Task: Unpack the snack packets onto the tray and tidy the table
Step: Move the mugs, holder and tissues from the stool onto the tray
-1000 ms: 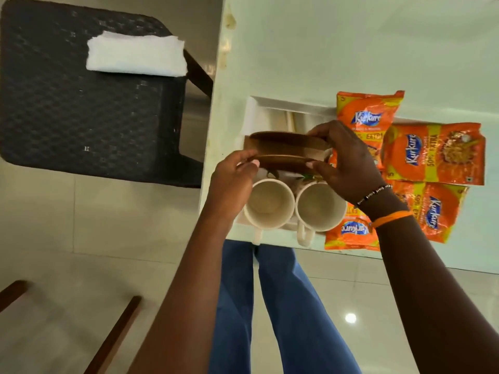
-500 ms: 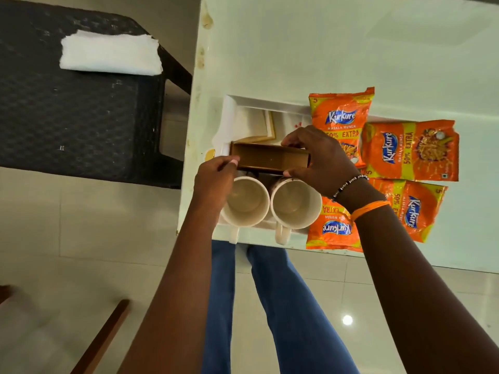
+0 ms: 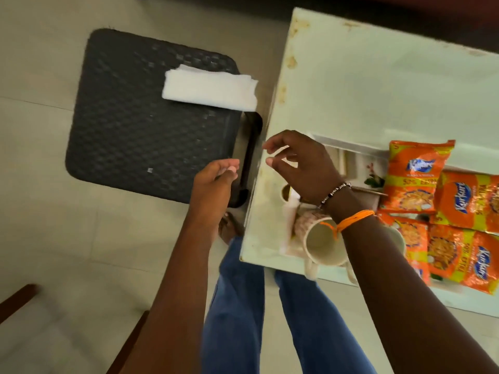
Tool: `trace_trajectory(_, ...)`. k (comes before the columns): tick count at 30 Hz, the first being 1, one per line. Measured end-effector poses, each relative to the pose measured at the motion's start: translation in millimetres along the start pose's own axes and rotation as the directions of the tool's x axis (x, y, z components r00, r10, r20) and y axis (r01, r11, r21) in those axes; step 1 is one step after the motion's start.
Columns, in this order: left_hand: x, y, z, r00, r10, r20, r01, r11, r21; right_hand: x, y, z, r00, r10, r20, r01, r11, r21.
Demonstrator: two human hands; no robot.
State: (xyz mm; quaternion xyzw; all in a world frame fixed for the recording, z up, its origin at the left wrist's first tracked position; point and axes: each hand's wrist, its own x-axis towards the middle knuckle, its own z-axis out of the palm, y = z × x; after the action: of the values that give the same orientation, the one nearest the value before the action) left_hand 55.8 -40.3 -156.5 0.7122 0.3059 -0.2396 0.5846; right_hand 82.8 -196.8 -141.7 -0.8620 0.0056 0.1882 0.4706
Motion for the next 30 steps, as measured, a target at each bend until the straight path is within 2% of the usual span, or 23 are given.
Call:
trace_trajectory(3, 19.3, 9.5, -25.1, 1.000, 0.010, 0.008, -0.010, 1.000, -0.020, 30.6, -19.8, 22.4, 0.997, 0.033, -0.063, -0.030, 0.998, 0.055)
trace_trajectory(5, 31.4, 14.9, -36.6, 1.000, -0.001, 0.021, 0.001, 1.000, -0.008, 51.0, -26.6, 33.3, 0.981, 0.134, -0.142, -0.113, 0.983, 0.142)
trace_trajectory(8, 49.4, 22.6, -48.5, 0.999, -0.033, 0.036, 0.033, 0.999, -0.003, 81.5, -28.2, 44.5, 0.891, 0.377, -0.252, -0.309, 0.912, 0.271)
trace_trajectory(10, 57.2, 26.6, -52.0, 0.998, -0.045, 0.044, 0.046, 0.999, -0.020, 96.5, -26.5, 47.1, 0.821, 0.521, -0.236, -0.418, 0.828, 0.374)
trace_trajectory(12, 64.9, 30.2, -54.3, 0.996, -0.054, 0.066, 0.057, 0.998, -0.034, 109.8, -25.3, 48.7, 0.780, 0.602, -0.174, -0.458, 0.738, 0.496)
trace_trajectory(16, 80.7, 35.5, -55.6, 0.990, -0.100, 0.096, 0.111, 0.987, -0.114, 123.7, -26.1, 45.6, 0.760, 0.634, -0.146, -0.469, 0.690, 0.551)
trace_trajectory(20, 85.8, 39.3, -51.7, 0.980, -0.139, 0.142, 0.183, 0.914, -0.363, 109.0, -26.4, 33.8, 0.766, 0.642, 0.033, -0.435, 0.481, 0.761)
trace_trajectory(24, 82.0, 41.9, -41.2, 0.979, -0.120, 0.164, 0.184, 0.865, -0.467, 81.5, -9.0, 13.0, 0.813, 0.580, 0.050, -0.395, 0.487, 0.779)
trace_trajectory(28, 71.4, 44.7, -21.9, 0.985, -0.083, 0.151, 0.142, 0.885, -0.443, 50.7, 11.1, -12.4, 0.847, 0.531, 0.027, -0.352, 0.523, 0.776)
trace_trajectory(30, 63.8, 45.6, -10.5, 0.984, -0.056, 0.169, 0.113, 0.930, -0.349, 34.5, 19.1, -25.7, 0.858, 0.512, 0.034, -0.314, 0.471, 0.825)
